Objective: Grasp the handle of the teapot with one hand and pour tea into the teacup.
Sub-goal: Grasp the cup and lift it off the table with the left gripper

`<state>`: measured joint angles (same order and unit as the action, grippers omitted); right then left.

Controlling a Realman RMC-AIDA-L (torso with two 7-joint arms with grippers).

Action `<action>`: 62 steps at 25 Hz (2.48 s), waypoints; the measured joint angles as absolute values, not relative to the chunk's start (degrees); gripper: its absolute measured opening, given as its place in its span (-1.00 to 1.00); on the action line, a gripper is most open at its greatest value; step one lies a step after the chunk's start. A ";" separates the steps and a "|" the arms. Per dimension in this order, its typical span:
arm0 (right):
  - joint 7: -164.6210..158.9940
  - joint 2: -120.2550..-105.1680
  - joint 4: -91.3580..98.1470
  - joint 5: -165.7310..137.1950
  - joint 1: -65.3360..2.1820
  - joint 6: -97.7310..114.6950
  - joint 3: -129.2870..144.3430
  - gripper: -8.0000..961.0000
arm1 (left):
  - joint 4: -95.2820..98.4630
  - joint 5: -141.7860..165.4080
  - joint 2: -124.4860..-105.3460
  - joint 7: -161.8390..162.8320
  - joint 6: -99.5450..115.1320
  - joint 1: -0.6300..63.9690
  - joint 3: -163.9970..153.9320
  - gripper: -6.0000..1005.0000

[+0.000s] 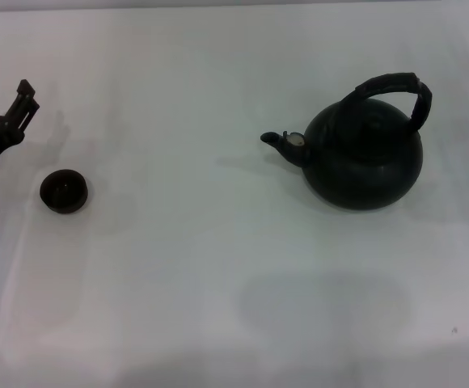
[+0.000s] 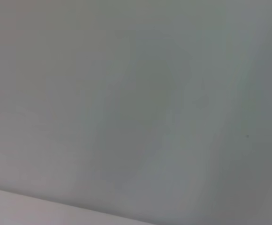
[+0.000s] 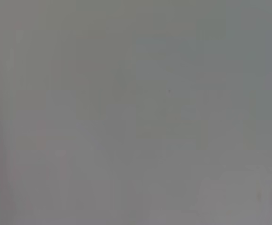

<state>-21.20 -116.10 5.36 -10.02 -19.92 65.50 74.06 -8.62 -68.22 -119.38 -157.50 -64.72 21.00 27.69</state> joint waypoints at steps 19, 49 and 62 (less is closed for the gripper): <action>-25.15 -115.92 5.17 -7.11 -19.38 65.24 73.74 0.73 | -9.20 -60.58 -119.32 -157.55 -72.05 16.91 27.69 0.77; -25.23 -115.93 5.09 -6.15 -19.98 65.12 73.74 0.73 | -10.16 -48.10 -119.44 -159.08 -72.59 9.00 27.51 0.77; -25.22 -115.93 5.04 -6.15 -19.85 65.13 73.73 0.73 | -10.10 -47.92 -119.27 -160.38 -69.98 9.76 27.51 0.77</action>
